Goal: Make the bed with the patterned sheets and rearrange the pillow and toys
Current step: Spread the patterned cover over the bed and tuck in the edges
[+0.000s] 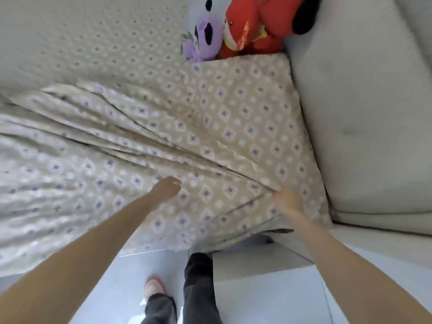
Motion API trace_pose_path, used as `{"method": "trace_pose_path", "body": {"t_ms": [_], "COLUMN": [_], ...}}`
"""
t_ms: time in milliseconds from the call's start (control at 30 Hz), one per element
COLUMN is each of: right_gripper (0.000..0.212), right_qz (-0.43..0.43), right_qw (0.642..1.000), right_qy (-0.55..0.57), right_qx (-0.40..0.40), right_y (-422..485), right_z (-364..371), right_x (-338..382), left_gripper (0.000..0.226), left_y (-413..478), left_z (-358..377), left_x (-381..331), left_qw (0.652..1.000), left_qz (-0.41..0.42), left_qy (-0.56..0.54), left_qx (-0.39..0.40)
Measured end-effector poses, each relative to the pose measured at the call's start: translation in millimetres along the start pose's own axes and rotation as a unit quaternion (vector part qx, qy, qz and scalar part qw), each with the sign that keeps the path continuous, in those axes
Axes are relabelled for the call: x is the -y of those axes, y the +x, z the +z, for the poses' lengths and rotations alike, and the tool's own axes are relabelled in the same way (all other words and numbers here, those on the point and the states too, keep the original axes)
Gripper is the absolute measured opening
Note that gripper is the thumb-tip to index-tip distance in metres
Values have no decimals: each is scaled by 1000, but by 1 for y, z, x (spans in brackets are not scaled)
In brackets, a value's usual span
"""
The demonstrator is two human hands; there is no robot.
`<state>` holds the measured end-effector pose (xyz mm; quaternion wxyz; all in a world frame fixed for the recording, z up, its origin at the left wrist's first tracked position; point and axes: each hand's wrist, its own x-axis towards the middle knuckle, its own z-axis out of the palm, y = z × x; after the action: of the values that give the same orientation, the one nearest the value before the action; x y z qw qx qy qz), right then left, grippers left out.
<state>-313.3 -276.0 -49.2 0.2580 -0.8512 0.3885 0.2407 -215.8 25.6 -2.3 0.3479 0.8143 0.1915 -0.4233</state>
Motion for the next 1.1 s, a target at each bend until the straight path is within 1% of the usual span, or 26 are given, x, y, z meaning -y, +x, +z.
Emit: {"method": "trace_pose_path", "body": {"t_ms": [67,133,200,233,300,400,467,500,567,733,867,967,1100], "right_gripper": [23,22,29,39,54,61,54,48,40,37,36,31,23], "right_qz": [-11,-23,-1,9,7,-19,-36,-48,-68,-137,-217,-277,-341], "right_qw": [999,995,987,983,985,995,998,998,996,988,971,952,926], "right_qy": [24,87,160,184,169,86,46,44,59,73,91,117,136], "right_qx": [-39,-51,-31,-10,29,45,17,1,-4,22,43,60,88], "right_y": [-1,1,6,9,10,3,-9,-17,-33,-87,-139,-186,-257], "right_z": [1,-1,-5,-8,-11,-6,-2,0,3,9,13,22,47], "right_x": [1,5,9,10,10,11,14,18,32,93,153,199,257], "left_gripper": [35,36,36,35,36,37,37,37,38,33,32,29,24], "left_y": [0,-2,-6,-8,-13,-24,-32,-37,-51,-101,-145,-182,-229], "left_z": [9,13,14,15,14,10,3,-3,-15,-65,-114,-158,-214], "left_x": [-9,-14,-14,-13,-12,-11,-10,-9,-6,6,25,55,113], "left_qw": [1000,999,999,999,999,999,999,999,998,990,978,963,932], "left_qz": [9,19,21,21,22,27,32,38,46,86,137,171,205], "left_qy": [10,25,30,24,9,8,0,-3,-27,-108,-152,-195,-265], "left_qx": [18,24,28,31,33,39,44,39,30,-7,-31,-69,-136]}}
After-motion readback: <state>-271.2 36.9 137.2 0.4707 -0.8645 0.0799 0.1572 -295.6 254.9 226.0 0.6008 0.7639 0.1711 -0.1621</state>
